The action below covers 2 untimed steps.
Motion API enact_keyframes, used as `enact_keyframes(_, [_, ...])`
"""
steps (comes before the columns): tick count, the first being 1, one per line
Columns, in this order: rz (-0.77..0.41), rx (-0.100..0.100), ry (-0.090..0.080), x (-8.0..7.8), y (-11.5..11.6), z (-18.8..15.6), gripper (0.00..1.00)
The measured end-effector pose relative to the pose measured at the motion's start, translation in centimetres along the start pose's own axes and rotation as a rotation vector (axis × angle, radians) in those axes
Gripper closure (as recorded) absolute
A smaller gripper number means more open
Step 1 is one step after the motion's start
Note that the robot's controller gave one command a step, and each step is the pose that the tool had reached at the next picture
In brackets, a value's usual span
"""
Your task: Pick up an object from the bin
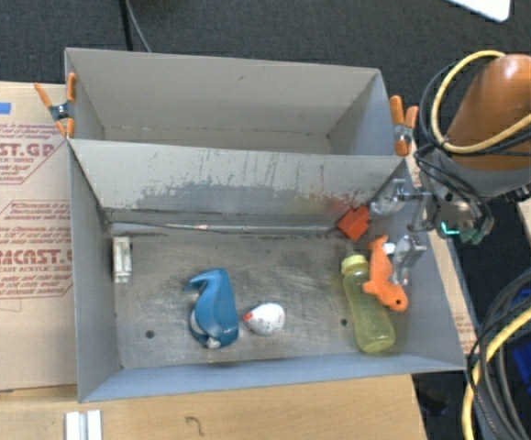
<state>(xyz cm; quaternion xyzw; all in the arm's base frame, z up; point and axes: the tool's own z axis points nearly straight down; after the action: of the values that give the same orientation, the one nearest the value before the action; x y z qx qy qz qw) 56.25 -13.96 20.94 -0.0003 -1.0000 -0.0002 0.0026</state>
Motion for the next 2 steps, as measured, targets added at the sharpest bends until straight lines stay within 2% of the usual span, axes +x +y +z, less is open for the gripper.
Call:
enact_keyframes(1, [-0.001, 0.001, -0.007, -0.2, 0.0, -0.4, 0.0])
enact_keyframes(2, [-0.116, -0.013, -0.031, 2.0, 1.3, 10.7, 1.0])
